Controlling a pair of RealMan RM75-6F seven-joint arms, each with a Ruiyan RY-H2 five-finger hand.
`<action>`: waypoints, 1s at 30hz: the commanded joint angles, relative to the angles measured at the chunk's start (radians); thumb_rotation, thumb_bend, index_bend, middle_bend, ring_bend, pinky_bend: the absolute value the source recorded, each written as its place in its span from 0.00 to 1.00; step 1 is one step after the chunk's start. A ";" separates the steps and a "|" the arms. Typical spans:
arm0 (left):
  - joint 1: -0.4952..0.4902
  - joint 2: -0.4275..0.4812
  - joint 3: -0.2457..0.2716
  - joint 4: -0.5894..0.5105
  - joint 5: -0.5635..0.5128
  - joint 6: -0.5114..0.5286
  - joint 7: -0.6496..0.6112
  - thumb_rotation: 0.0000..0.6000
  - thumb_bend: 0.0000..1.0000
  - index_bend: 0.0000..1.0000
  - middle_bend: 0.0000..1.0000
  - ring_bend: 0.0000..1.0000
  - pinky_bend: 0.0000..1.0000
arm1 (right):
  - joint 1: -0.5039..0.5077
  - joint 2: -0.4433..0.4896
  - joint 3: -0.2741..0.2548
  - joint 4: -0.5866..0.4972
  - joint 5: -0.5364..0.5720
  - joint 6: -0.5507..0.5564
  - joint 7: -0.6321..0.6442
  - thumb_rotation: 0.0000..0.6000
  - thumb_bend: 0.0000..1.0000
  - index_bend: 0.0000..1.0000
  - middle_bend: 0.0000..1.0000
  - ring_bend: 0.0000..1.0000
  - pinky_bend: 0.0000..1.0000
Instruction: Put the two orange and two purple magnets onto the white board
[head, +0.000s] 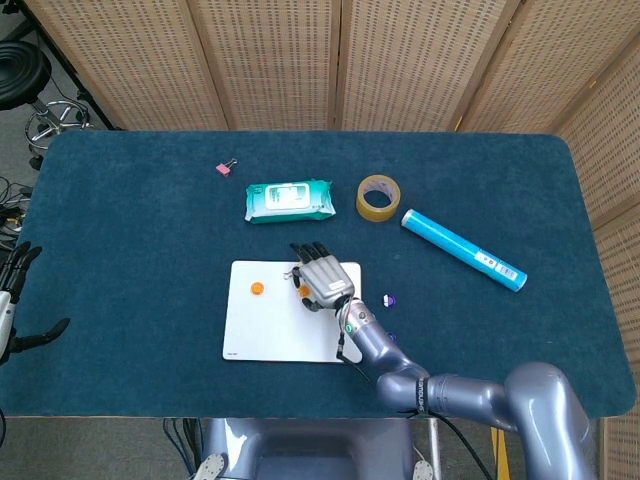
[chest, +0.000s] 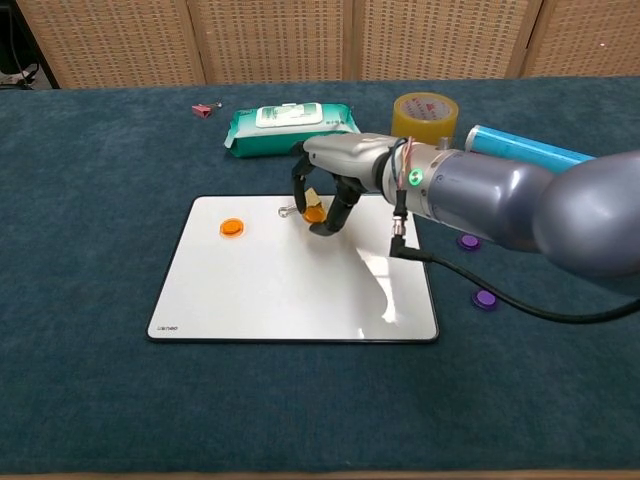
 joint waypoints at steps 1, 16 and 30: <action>0.000 0.000 -0.001 0.001 -0.002 -0.001 0.002 1.00 0.20 0.02 0.00 0.00 0.00 | 0.019 -0.026 0.007 0.021 0.019 -0.008 -0.010 1.00 0.40 0.53 0.00 0.00 0.00; 0.000 0.002 -0.002 -0.005 -0.006 -0.006 0.003 1.00 0.20 0.02 0.00 0.00 0.00 | 0.068 -0.080 0.018 0.100 0.096 -0.028 -0.047 1.00 0.40 0.53 0.00 0.00 0.00; 0.005 0.010 -0.003 -0.005 -0.004 -0.003 -0.016 1.00 0.20 0.02 0.00 0.00 0.00 | 0.082 -0.092 0.007 0.130 0.126 -0.028 -0.076 1.00 0.40 0.51 0.00 0.00 0.00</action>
